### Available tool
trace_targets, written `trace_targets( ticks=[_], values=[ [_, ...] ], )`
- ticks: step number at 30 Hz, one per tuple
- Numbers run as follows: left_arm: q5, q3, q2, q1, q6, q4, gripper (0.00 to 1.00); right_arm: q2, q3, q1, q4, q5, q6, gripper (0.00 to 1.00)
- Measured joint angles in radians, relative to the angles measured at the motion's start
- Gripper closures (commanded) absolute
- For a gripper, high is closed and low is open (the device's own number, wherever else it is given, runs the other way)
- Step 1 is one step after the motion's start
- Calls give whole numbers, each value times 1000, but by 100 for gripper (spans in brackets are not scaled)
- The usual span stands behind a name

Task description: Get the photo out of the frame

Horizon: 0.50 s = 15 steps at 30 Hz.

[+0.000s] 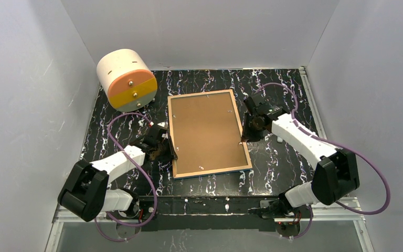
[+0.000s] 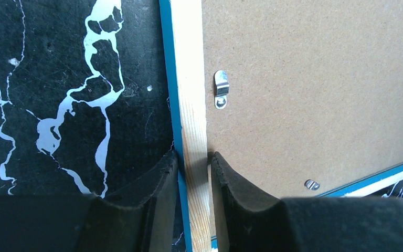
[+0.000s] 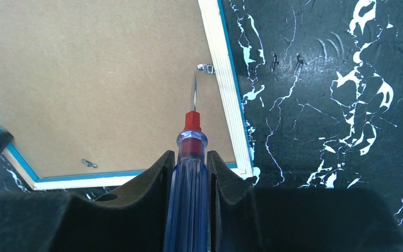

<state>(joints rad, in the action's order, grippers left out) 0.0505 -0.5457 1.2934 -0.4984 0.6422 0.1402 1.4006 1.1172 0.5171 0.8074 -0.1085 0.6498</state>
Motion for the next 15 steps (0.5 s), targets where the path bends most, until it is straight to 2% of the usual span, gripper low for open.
trace_targets(
  ticks=[15],
  values=[
    [-1,0,-5,0,-3,3,91,80,45,-13,5,-22,-56,99]
  ],
)
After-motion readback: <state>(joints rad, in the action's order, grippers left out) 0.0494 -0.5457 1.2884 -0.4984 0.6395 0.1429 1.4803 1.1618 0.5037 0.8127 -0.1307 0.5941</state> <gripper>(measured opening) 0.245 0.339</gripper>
